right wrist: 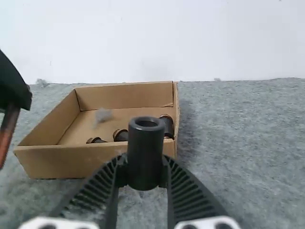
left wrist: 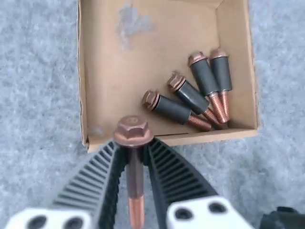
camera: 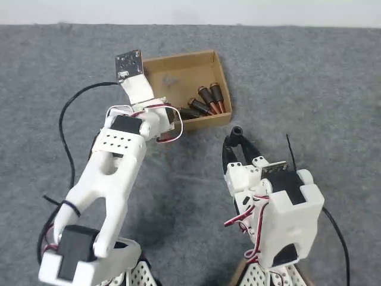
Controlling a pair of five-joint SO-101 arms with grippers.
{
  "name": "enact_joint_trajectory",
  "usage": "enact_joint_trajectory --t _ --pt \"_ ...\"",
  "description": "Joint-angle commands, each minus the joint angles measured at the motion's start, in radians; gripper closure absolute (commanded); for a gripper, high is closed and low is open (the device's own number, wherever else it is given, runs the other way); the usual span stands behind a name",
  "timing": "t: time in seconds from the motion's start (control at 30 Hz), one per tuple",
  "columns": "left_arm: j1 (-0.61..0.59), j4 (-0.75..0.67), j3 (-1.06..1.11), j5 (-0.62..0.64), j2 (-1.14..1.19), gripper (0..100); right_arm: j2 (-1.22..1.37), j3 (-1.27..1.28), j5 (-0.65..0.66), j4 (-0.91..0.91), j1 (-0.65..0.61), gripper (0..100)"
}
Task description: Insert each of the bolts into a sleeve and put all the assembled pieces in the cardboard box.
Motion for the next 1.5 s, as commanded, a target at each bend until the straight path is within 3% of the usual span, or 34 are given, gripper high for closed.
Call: enact_joint_trajectory --t 0.0,0.43,0.8,0.9,1.17,1.3,1.47 --pt "0.006 -0.037 -0.027 -0.009 -0.123 99 -0.008 0.023 0.021 0.018 -0.005 99.2" --pt "0.023 -0.051 0.028 -0.216 -0.364 99 -0.008 0.023 0.023 0.021 -0.028 99.2" --pt "0.176 -0.385 0.183 -0.307 -0.379 99 -0.008 0.023 0.038 0.022 -0.093 99.2" --pt "0.173 -0.459 0.199 -0.302 -0.379 99 -0.008 0.023 0.097 0.047 -0.122 99.2" --pt "0.183 -0.471 0.249 -0.301 -0.379 99 -0.008 0.023 0.1 0.041 -0.16 99.2" --pt "0.173 -0.482 0.306 -0.302 -0.379 99 -0.008 0.023 0.1 0.01 -0.242 99.2" --pt "0.149 -0.703 0.418 -0.304 -0.381 99 -0.008 0.023 0.1 0.012 -0.248 99.2"
